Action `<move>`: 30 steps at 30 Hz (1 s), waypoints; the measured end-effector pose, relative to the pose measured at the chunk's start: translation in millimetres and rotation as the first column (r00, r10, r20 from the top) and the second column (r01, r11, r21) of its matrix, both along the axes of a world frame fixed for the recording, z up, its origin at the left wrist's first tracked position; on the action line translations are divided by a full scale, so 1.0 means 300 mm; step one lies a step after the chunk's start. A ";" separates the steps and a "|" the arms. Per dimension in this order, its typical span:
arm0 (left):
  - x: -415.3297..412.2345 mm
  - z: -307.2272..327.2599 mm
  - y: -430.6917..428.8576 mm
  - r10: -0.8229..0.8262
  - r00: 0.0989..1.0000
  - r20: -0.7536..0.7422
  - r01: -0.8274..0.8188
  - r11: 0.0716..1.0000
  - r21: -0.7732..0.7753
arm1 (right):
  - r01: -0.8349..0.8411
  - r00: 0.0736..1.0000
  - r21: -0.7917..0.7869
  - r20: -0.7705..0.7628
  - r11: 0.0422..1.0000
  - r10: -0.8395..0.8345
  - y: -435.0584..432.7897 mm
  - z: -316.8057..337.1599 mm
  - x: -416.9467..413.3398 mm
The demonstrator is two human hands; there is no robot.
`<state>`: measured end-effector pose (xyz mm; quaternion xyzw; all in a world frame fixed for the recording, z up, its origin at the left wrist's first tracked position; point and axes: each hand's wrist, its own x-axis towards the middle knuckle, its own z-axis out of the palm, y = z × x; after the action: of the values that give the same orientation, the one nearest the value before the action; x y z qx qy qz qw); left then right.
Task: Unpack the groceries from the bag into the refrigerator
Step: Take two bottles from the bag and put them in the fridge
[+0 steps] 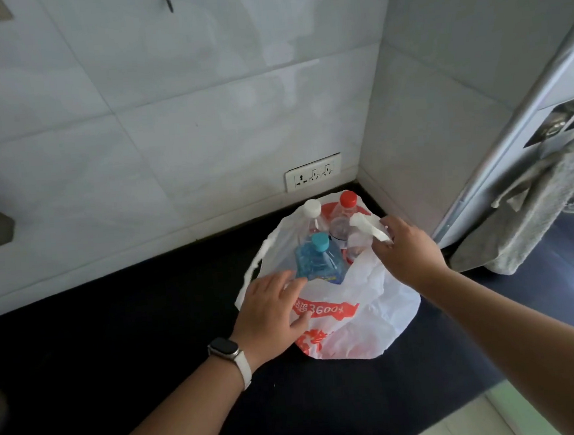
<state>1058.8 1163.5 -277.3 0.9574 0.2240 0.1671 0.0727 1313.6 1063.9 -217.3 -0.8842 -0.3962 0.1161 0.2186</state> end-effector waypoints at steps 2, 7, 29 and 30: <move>0.034 -0.007 -0.010 0.000 0.998 -0.068 -0.003 0.999 -0.035 | 0.010 1.000 0.031 0.007 0.999 -0.010 -0.008 -0.002 0.008; 0.100 -0.052 -0.029 0.017 0.990 -0.143 -0.031 0.995 -0.093 | 0.159 0.983 0.129 -0.111 0.979 -0.145 -0.034 -0.018 0.040; 0.123 -0.190 -0.083 0.031 0.902 -0.431 -0.162 0.949 -0.270 | -0.192 0.981 -0.442 -0.063 0.876 0.183 -0.202 -0.401 0.083; 0.118 -0.194 -0.081 0.036 0.893 -0.449 -0.178 0.944 -0.277 | -0.199 0.980 -0.442 -0.071 0.874 0.187 -0.207 -0.403 0.083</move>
<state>1094.2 1139.2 -335.5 0.9328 0.3110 -0.0857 0.1608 1338.5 1001.7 -338.2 -0.8651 -0.4423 0.2367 0.0019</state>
